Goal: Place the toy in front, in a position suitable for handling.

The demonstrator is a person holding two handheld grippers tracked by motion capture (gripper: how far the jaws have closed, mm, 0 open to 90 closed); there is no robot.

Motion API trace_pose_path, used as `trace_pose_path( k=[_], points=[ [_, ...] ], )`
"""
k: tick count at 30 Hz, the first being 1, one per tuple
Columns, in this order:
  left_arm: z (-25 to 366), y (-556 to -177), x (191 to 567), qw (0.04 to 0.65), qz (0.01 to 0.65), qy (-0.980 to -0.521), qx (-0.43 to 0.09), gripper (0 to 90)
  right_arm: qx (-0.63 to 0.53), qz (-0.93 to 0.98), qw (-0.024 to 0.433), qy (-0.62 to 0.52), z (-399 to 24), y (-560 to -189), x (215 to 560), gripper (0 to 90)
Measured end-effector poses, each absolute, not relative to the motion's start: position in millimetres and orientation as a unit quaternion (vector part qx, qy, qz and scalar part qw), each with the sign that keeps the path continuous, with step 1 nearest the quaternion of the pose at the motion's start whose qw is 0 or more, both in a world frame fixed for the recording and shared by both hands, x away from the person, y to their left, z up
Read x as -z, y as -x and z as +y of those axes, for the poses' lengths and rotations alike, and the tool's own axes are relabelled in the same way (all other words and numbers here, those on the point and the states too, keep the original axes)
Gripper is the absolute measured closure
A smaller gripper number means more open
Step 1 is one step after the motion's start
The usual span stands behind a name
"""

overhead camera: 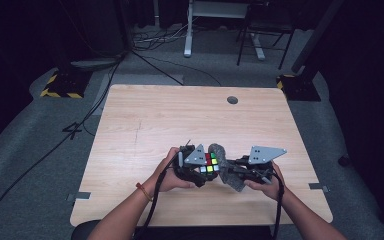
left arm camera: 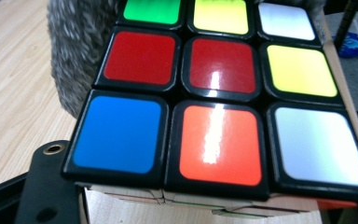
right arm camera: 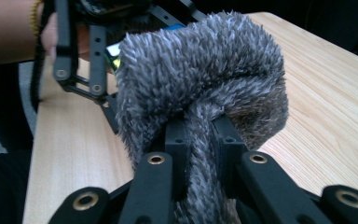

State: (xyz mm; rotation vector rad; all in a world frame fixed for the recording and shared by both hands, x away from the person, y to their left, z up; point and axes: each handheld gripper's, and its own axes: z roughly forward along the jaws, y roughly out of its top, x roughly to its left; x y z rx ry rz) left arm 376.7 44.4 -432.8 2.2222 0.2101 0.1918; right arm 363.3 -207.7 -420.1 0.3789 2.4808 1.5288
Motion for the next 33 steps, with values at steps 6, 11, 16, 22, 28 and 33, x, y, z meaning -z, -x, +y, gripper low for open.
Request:
trace_pose_path(
  k=[6,11,16,22,28,33],
  points=[
    [46.7,-375.3,433.5,0.444,0.075,-0.89,-0.075,32.6,-0.512,0.843,0.1,-0.132,-207.0,-366.1,422.6,80.1],
    [45.5,-376.0,435.2,0.446,0.076,-0.889,-0.067,32.6,-0.498,0.849,0.107,-0.14,-204.9,-366.9,423.6,80.2],
    [41.5,-374.3,434.8,0.428,0.083,-0.896,-0.088,32.4,-0.497,0.848,0.109,-0.149,-206.3,-367.6,425.3,80.6],
    [40.3,-376.5,435.5,0.418,0.104,-0.898,-0.093,29.7,-0.518,0.837,0.097,-0.147,-208.2,-368.4,424.4,80.8],
    [37.8,-376.6,436.6,0.399,0.096,-0.906,-0.101,29.6,-0.525,0.833,0.098,-0.146,-209.0,-366.2,423.5,80.8],
    [39.2,-382.6,442.1,0.396,0.095,-0.912,-0.052,27.6,-0.531,0.832,0.09,-0.134,-207.8,-364.8,423.1,80.9]
  ],
)
